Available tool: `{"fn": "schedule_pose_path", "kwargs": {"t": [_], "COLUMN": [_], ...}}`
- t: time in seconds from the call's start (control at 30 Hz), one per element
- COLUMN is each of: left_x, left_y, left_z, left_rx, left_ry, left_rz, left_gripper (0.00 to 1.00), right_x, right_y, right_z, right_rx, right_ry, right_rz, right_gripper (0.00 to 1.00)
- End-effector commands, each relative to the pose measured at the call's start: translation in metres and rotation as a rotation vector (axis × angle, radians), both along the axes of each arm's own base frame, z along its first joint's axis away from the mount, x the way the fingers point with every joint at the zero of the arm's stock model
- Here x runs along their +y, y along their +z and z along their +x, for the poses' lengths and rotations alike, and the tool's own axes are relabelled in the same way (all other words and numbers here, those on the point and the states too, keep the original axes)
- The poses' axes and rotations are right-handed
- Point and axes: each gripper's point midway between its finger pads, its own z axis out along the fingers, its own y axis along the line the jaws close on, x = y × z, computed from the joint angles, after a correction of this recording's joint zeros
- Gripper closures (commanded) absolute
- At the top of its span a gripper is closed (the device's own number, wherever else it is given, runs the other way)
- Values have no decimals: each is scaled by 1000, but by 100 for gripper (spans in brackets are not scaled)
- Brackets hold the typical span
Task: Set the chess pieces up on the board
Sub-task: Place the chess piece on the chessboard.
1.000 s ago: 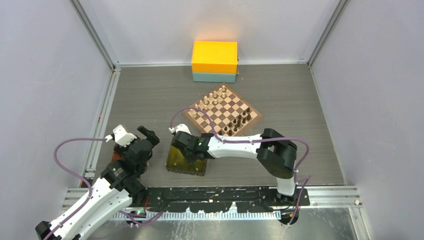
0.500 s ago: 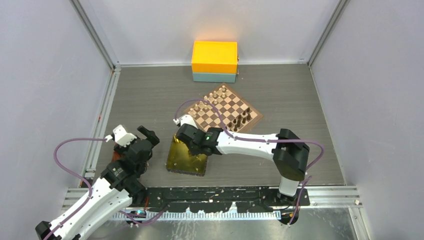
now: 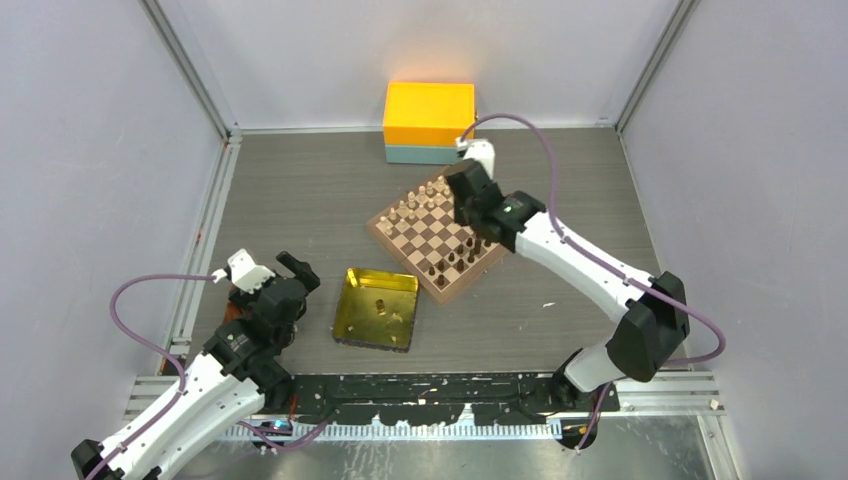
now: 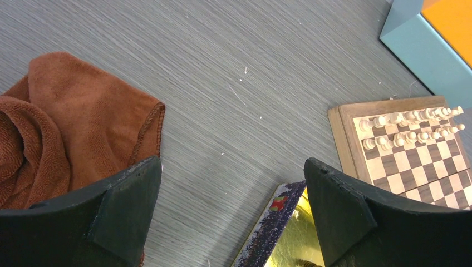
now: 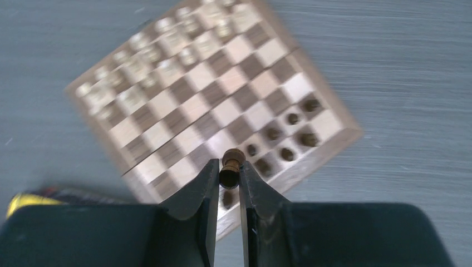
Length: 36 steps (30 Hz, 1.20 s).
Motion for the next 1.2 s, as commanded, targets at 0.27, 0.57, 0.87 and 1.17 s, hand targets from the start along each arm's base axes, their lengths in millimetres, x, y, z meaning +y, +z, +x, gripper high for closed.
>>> {"fn": "schedule_pose_path", "kwargs": {"t": [0.27,0.57,0.87,1.17], "left_x": [-1,-2,-2,-2], "left_y": [13,16,16,14], "left_z": [6,7,8,9], "left_rx": [-47,-51,-52,-49], "left_ry": [13,13,13,17], "left_rz": [-16,-17,-9,-4], "left_gripper": [0,0,0,0], "right_x": [-120,-142,-136,-135], "right_y": [-11,-64,-102,-123], "right_z": [61,79,85,87], "right_rx": [57,210,284,322], "right_ry": [-357,-410,-394,-391], "right_rz": [8,32,42,39], "right_gripper": [99,99,98,98]}}
